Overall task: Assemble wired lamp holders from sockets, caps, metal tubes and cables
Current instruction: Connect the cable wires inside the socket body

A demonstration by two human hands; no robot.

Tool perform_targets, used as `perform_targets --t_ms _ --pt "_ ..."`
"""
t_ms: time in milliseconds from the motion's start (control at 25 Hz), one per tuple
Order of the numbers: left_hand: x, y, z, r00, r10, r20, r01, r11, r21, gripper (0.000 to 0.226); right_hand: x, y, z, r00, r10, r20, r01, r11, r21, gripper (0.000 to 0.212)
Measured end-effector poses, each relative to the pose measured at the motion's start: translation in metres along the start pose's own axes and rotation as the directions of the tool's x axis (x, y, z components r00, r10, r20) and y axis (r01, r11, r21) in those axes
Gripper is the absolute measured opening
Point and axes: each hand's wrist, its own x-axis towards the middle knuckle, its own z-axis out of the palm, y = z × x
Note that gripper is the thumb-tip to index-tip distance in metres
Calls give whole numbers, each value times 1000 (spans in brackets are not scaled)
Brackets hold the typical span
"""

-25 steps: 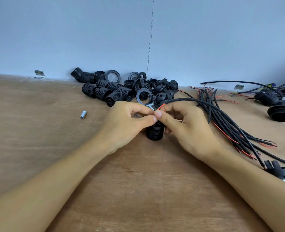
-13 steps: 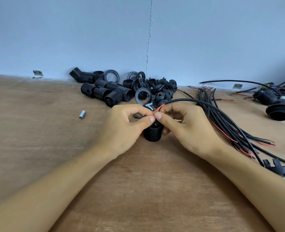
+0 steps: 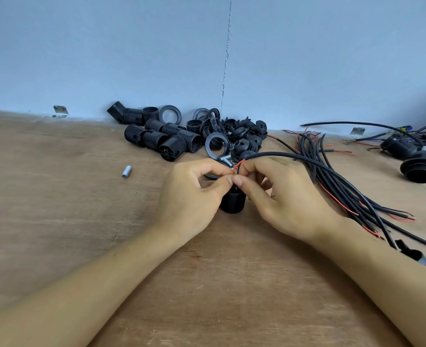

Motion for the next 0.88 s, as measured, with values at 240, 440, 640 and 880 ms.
perform_targets --t_ms 240,440,640,880 --pt "0 1 -1 1000 -11 1 11 1000 15 14 1 -5 0 1000 28 10 -28 999 -18 14" --pt "0 -1 -1 1000 -4 -5 4 1000 25 12 2 -5 0 996 85 18 -85 996 -1 13" --pt "1 -3 -3 999 -19 32 19 1000 0 8 5 -10 -3 997 28 66 -23 997 -73 16" --pt "5 -4 -6 992 -74 103 81 994 -67 12 9 -14 -7 992 29 119 -12 990 -138 17"
